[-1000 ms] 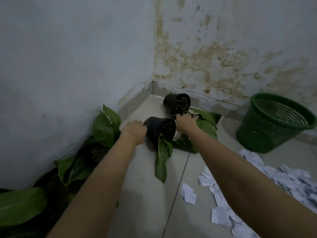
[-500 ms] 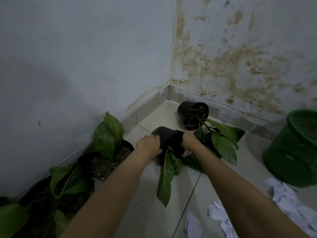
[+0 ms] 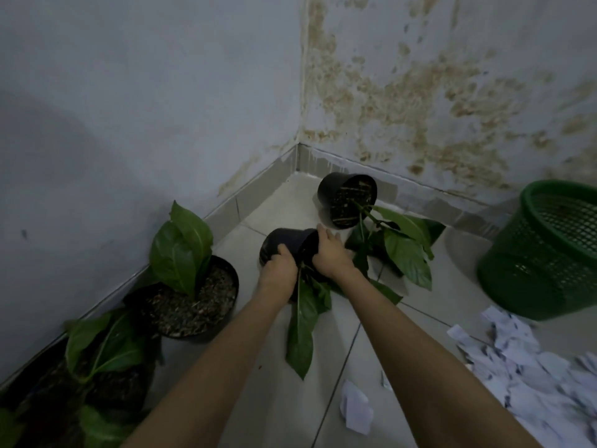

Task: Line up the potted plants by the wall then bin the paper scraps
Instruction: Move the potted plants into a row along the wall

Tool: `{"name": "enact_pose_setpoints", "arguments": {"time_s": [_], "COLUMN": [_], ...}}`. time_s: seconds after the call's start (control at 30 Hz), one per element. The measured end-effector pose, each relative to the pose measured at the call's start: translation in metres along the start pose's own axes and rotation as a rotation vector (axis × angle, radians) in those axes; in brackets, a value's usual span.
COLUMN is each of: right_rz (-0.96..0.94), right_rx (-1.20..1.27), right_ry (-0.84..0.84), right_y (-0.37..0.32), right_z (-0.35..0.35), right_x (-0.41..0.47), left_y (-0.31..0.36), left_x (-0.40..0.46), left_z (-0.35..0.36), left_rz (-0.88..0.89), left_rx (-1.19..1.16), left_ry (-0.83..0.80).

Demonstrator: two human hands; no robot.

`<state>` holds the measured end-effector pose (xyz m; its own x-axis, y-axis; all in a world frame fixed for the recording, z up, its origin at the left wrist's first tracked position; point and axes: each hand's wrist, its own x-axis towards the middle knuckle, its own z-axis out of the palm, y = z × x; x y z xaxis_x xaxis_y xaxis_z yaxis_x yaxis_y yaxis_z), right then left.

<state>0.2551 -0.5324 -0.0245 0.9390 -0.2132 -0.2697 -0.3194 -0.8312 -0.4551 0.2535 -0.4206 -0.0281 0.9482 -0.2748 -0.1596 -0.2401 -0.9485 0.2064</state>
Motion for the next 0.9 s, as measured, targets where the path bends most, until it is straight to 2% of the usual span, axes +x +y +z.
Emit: {"name": "enact_pose_setpoints", "arguments": {"time_s": [0.07,0.17,0.3,0.4,0.47,0.53,0.57,0.67,0.8,0.9], "right_rz": [0.036,0.135,0.215,0.146,0.011,-0.053,-0.023,0.199,0.433,0.552], "right_rx": [0.045,0.142,0.077,-0.044,-0.094,-0.085,-0.046,0.259,0.863,1.05], "right_ry": [0.085,0.285,0.502,0.628,0.585,0.477,0.412,0.262,0.348,0.351], "right_y": [0.0,0.002,0.003,0.003,0.0,-0.005,-0.008,-0.017,-0.027,-0.023], "right_z": [0.003,0.007,0.007,0.006,0.013,0.024,0.031,0.044,0.041,0.043], "right_x": [-0.005,-0.016,-0.033,-0.042,-0.047,-0.052,-0.053,-0.052,-0.043,-0.033], "left_y": [-0.002,-0.004,0.0,0.0,-0.005,-0.008,-0.009,-0.009,-0.013,-0.014], "left_x": [-0.003,0.005,0.003,0.001,0.0,-0.002,-0.003,-0.01,-0.013,-0.021], "left_z": [-0.004,-0.009,-0.011,-0.007,-0.001,0.006,0.012,0.012,0.008,0.013], "left_rz": [-0.083,-0.265,-0.486,-0.648,-0.737,-0.749,-0.746,-0.758,-0.785,-0.457], "left_rx": [-0.179,-0.58,-1.007,-1.383,-1.541,-1.568,-1.564,-1.56,-1.242,-0.655], "left_ry": [0.009,-0.023,-0.07,-0.059,-0.068,-0.122,-0.144,-0.18,-0.12,0.024]}}
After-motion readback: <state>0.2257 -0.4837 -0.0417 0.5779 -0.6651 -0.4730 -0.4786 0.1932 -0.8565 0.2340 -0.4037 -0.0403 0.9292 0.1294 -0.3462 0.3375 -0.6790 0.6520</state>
